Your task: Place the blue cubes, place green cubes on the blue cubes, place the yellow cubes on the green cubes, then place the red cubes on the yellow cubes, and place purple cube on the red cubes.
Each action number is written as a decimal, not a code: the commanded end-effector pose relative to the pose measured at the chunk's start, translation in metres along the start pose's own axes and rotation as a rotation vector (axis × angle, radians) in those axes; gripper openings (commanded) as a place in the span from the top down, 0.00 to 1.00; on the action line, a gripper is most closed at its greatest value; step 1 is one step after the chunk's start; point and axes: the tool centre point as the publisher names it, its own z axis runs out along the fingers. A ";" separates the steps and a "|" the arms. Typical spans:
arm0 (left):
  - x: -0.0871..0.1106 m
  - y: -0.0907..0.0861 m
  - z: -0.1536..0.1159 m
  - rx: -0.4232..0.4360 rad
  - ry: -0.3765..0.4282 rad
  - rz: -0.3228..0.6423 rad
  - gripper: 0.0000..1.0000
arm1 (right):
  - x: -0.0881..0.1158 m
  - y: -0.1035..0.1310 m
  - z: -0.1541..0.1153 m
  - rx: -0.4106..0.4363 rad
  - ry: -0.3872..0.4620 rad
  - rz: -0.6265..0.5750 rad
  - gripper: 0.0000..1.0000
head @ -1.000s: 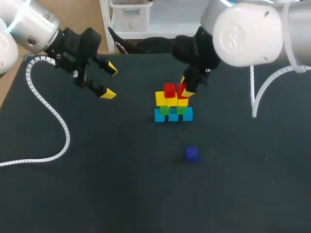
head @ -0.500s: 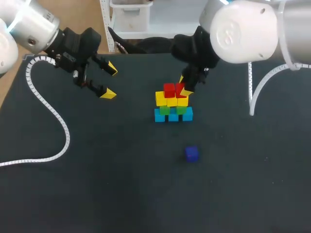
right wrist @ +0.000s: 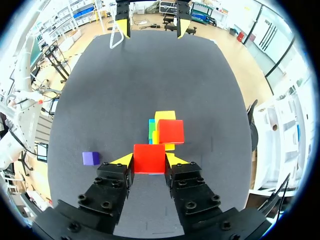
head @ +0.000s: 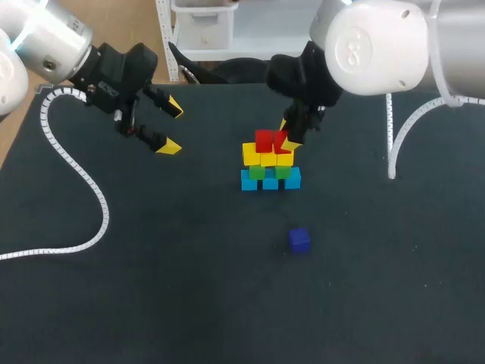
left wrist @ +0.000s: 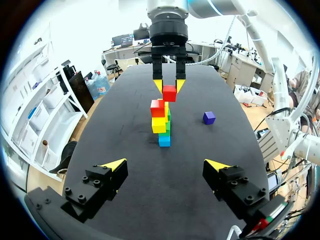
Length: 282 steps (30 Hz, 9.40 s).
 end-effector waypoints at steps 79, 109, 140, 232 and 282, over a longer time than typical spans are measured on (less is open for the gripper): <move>0.001 0.001 0.000 0.002 -0.002 0.003 0.00 | 0.005 -0.014 0.014 -0.026 0.019 0.015 1.00; 0.001 0.001 0.000 0.002 -0.002 0.003 0.00 | 0.003 -0.022 0.016 -0.029 0.020 0.017 1.00; 0.001 0.001 0.000 0.002 -0.002 0.003 0.00 | 0.007 -0.021 0.013 -0.034 0.011 0.038 0.00; 0.001 0.001 0.000 0.002 -0.002 0.003 0.00 | 0.067 0.177 0.043 -0.212 -0.041 -0.097 0.00; 0.001 0.001 0.000 0.002 -0.002 0.003 0.00 | 0.052 0.151 0.090 -0.144 -0.071 -0.096 0.57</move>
